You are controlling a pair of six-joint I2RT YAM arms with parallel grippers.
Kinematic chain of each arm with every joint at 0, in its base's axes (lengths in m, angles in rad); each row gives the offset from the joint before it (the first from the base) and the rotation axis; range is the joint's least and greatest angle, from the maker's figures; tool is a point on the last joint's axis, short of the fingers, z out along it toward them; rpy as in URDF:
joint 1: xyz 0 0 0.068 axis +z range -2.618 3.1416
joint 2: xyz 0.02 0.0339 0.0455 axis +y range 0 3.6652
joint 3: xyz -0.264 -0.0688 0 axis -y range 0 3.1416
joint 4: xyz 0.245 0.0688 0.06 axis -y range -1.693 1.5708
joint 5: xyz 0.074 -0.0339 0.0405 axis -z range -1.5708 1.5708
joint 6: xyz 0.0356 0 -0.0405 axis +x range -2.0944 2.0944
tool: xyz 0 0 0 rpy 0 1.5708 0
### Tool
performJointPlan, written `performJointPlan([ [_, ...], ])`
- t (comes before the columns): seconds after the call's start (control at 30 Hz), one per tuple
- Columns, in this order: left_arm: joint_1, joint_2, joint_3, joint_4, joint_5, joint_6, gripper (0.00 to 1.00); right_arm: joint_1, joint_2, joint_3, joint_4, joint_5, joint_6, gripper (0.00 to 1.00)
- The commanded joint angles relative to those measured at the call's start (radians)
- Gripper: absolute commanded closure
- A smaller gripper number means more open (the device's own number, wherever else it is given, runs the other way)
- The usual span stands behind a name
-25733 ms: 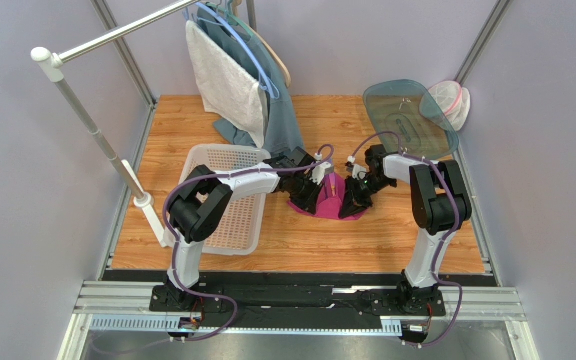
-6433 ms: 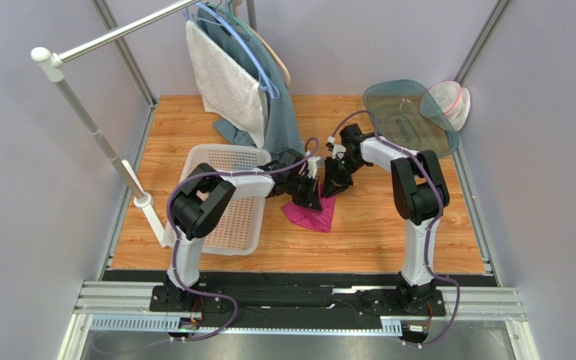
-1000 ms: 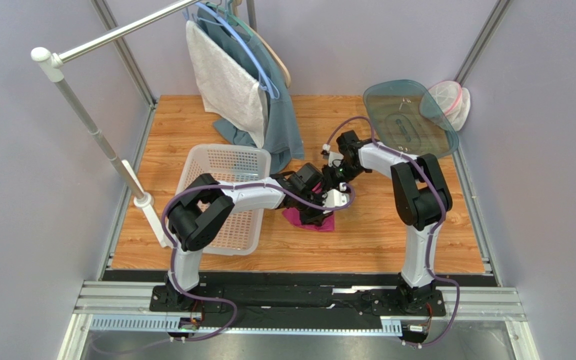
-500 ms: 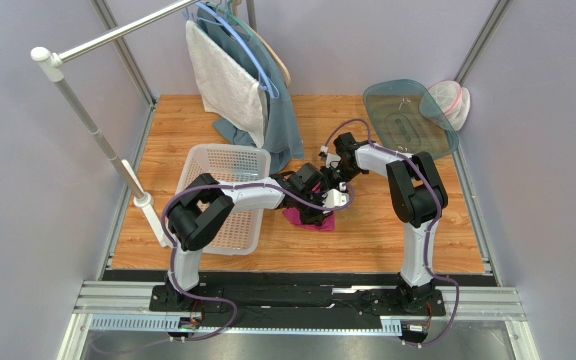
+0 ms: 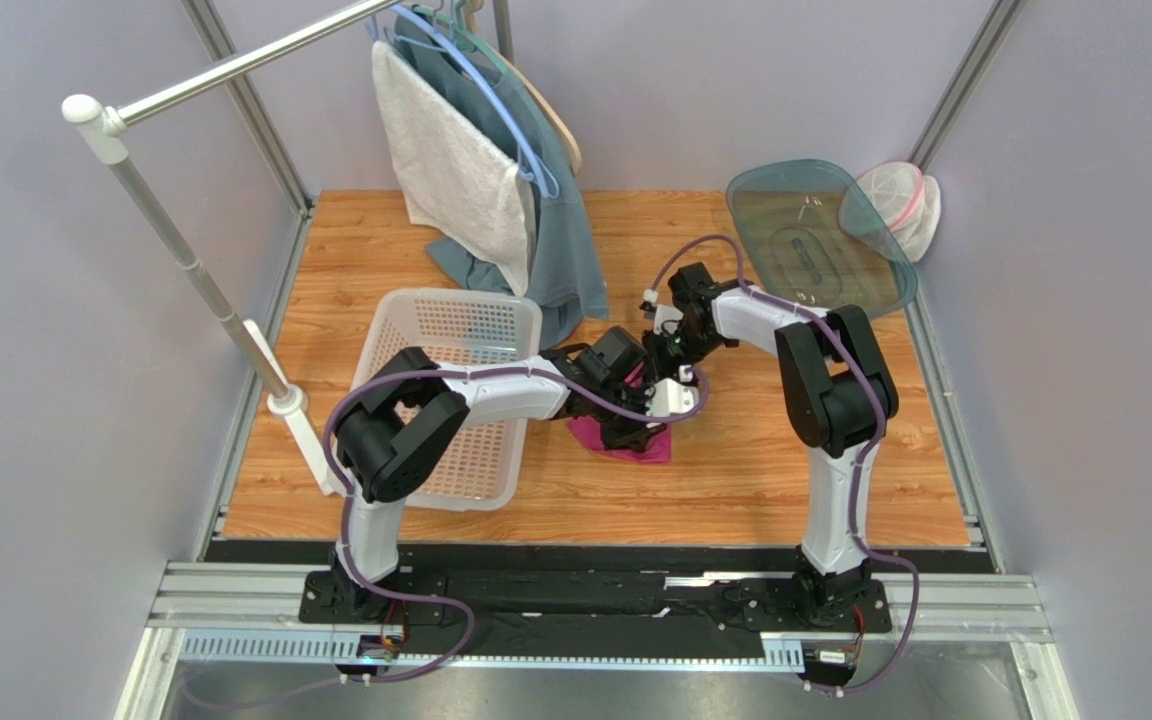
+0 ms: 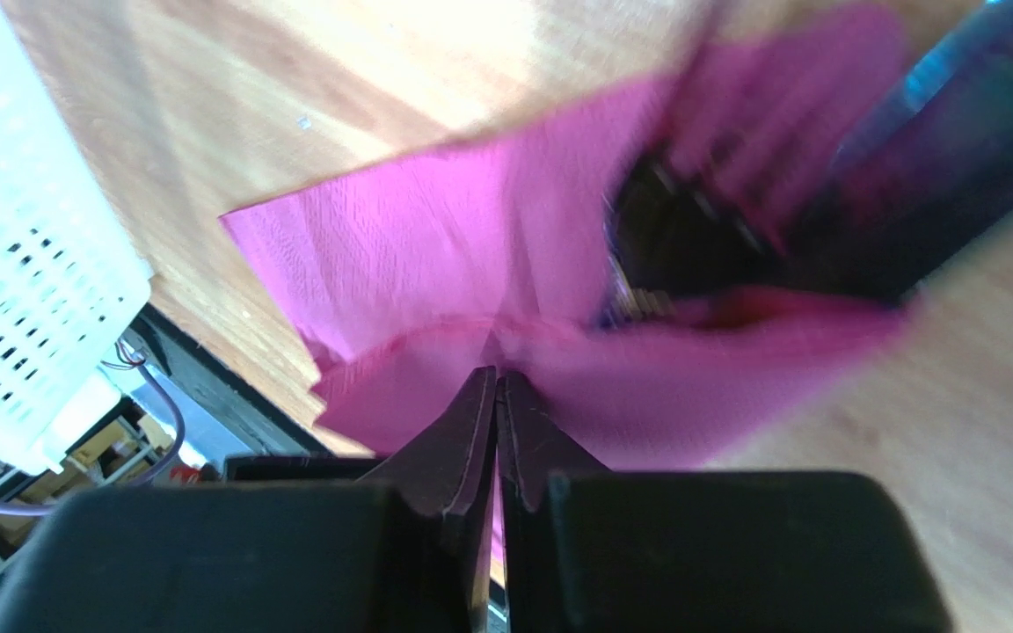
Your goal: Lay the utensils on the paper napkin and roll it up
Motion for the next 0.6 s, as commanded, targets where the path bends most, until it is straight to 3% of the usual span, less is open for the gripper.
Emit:
performJointPlan([
  [0.0,-0.002,0.039,-0.054,-0.047,-0.048,-0.011,0.76,0.009,0.062,0.017,0.002,0.084,-0.032,0.94],
  [0.2,0.014,-0.077,-0.102,0.004,-0.039,-0.101,0.67,0.018,0.105,0.027,-0.005,0.138,-0.071,0.96],
  [0.37,0.032,-0.203,-0.131,0.008,-0.033,-0.157,0.66,0.016,0.102,0.017,-0.005,0.149,-0.089,0.97],
  [0.57,0.038,-0.191,-0.079,-0.001,-0.042,-0.146,0.68,0.019,0.101,0.006,0.0,0.137,-0.089,0.97],
])
